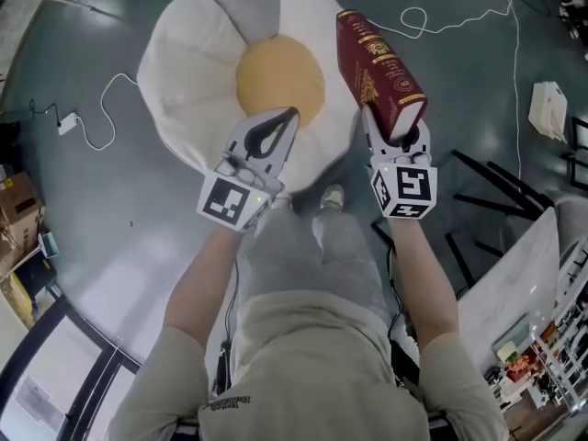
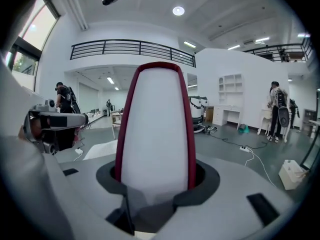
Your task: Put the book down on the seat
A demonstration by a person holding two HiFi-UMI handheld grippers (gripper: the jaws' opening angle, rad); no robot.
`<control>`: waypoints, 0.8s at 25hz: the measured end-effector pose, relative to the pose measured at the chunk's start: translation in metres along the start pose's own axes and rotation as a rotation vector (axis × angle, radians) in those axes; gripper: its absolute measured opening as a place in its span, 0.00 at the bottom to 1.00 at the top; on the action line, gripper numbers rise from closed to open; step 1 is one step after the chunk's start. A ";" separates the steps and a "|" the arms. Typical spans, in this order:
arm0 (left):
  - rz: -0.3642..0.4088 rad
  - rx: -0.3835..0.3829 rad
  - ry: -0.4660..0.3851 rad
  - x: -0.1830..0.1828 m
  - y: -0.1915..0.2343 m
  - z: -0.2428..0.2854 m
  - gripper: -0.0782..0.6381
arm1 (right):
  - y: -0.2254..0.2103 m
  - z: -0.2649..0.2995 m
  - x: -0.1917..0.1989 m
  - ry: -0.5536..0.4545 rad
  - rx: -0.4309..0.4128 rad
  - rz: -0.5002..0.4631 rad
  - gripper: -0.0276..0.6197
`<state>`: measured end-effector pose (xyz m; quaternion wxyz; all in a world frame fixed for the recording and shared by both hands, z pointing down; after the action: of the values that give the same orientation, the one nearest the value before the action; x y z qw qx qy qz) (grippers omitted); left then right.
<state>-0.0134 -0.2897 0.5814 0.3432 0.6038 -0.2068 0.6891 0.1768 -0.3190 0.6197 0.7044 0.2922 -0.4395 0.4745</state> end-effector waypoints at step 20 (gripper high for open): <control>-0.134 -0.092 0.247 0.315 0.071 0.080 0.12 | 0.007 0.193 0.281 0.165 0.012 -0.173 0.40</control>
<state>-0.0207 -0.3240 0.9127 0.4386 0.5106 -0.1538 0.7234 0.1502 -0.3603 0.9575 0.7749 0.2932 -0.3501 0.4370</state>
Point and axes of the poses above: the fingertips, and each gripper's own axes: z forward along the fingers, y to its left, x out of its underside, the point moved 4 cm from there along -z, backward along the fingers, and after that the axes turned 4 degrees about y, right-handed, at the moved point
